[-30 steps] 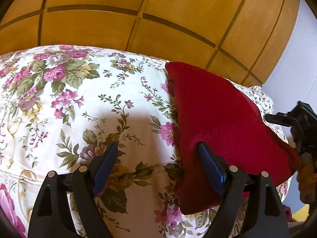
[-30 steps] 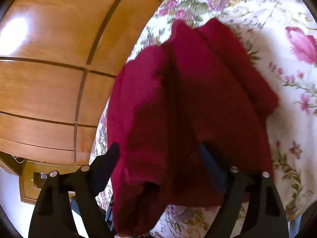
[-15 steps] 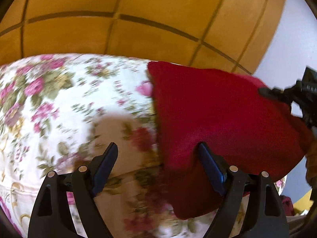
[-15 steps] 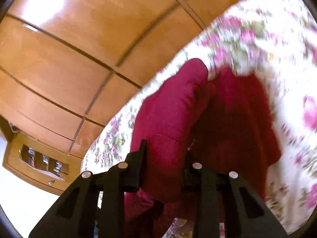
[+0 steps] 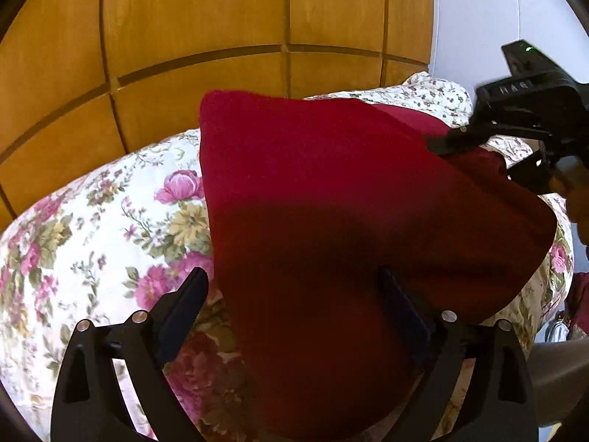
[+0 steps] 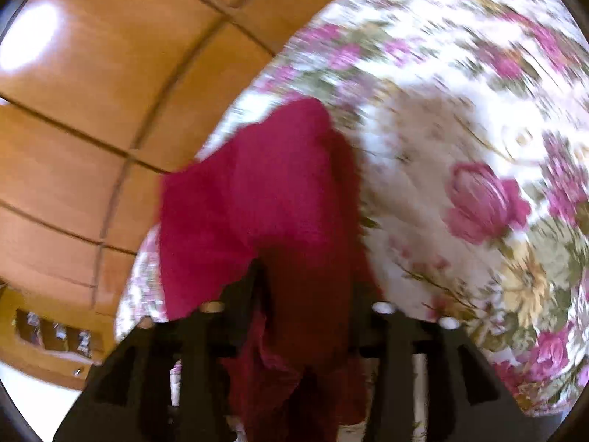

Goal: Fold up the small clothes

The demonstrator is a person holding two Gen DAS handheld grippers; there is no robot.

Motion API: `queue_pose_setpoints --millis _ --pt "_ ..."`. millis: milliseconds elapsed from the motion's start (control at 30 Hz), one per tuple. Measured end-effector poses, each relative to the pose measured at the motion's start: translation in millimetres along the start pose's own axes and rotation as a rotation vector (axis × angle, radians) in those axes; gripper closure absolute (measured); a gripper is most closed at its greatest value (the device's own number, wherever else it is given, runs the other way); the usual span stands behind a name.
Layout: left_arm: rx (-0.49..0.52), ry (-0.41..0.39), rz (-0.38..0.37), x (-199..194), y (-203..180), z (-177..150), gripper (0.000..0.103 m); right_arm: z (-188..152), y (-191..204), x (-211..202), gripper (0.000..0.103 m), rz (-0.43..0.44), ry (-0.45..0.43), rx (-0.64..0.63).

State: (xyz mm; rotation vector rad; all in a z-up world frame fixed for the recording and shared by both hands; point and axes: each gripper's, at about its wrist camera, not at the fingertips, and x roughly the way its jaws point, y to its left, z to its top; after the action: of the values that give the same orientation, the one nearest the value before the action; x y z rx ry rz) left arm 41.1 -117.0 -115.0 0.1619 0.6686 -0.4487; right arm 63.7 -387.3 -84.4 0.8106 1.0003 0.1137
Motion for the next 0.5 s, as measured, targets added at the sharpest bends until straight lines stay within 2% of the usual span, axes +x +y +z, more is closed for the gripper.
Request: queue_pose_setpoints --millis 67,133,200,300,400,500 --pt "-0.059 0.014 -0.036 -1 10 -4 0.004 5 -8 -11 0.023 0.030 -0.041 0.075" --pt "-0.120 0.033 -0.082 0 20 -8 0.004 9 -13 -26 0.003 0.047 -0.095 0.143" --pt "-0.203 0.051 -0.142 -2 33 -16 0.004 10 -17 -43 0.002 0.036 -0.151 0.213" --pt "-0.254 0.022 -0.154 -17 40 -26 0.004 7 -16 -54 0.002 -0.015 -0.148 0.239" --pt "-0.253 -0.034 -0.155 -36 42 -29 0.004 -1 -6 -54 0.002 -0.064 -0.087 0.205" --pt "-0.249 -0.103 -0.108 -47 49 -18 0.004 -16 10 -52 0.002 -0.063 -0.031 0.130"
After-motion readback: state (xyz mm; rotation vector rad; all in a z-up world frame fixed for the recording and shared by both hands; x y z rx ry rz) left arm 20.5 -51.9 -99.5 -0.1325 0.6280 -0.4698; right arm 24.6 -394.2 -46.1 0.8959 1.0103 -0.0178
